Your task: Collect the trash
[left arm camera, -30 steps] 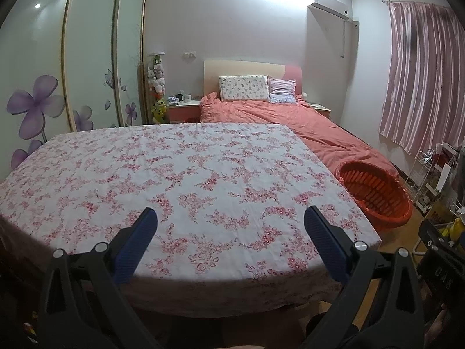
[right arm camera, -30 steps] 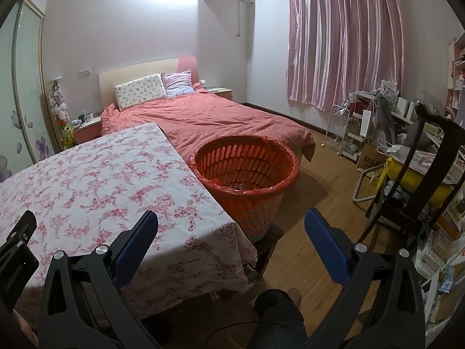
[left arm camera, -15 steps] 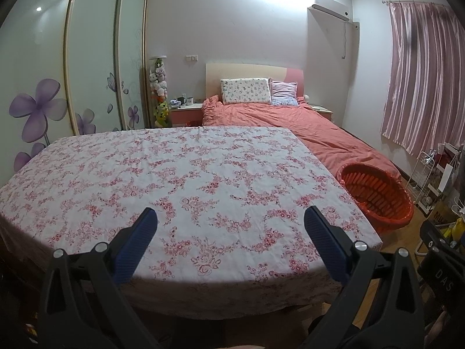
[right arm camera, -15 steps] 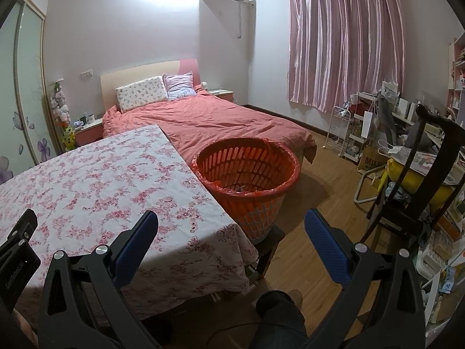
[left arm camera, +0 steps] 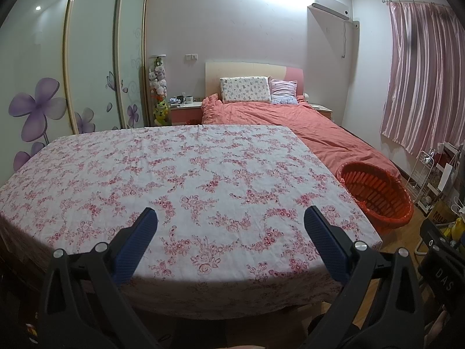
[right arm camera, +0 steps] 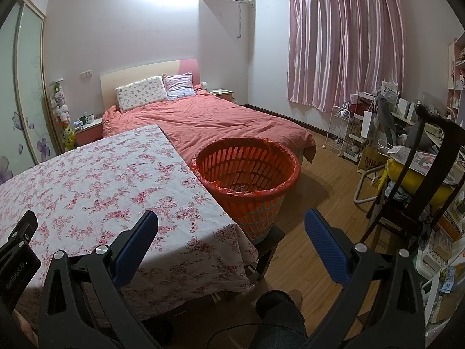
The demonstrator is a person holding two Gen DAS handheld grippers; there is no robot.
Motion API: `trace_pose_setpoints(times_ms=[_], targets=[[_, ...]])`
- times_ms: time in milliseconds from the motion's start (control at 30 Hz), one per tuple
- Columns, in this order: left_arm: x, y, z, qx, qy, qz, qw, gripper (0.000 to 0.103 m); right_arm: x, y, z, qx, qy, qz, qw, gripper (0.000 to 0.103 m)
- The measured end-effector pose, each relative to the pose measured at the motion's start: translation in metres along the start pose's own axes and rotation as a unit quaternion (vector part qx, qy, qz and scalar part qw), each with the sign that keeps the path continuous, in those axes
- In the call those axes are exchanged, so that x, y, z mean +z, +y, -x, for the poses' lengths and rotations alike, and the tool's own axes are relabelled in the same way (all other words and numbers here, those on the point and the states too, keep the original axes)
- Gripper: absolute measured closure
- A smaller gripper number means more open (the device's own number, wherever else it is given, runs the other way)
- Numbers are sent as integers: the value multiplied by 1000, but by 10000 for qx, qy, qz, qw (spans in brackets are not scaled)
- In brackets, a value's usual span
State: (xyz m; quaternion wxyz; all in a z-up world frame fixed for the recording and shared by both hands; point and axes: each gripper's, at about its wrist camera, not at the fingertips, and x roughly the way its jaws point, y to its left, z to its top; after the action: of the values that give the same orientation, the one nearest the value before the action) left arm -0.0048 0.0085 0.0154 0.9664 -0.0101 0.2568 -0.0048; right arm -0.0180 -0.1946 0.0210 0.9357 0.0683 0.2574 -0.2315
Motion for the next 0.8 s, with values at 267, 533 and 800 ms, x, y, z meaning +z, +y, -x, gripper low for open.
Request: trace_pose_setpoints(times_ms=[267,533,800], targets=[[0,0,0,-3,10,0,10000,4,0,0,0,-4,2,-2,10000,3],[-1,-1,0,-13,27,0,10000,4,0,0,0,-2,5,1,10000,3],[-3,-1,0,-22,41,-1,10000,4,0,0,0,-5,8,2,10000,3]])
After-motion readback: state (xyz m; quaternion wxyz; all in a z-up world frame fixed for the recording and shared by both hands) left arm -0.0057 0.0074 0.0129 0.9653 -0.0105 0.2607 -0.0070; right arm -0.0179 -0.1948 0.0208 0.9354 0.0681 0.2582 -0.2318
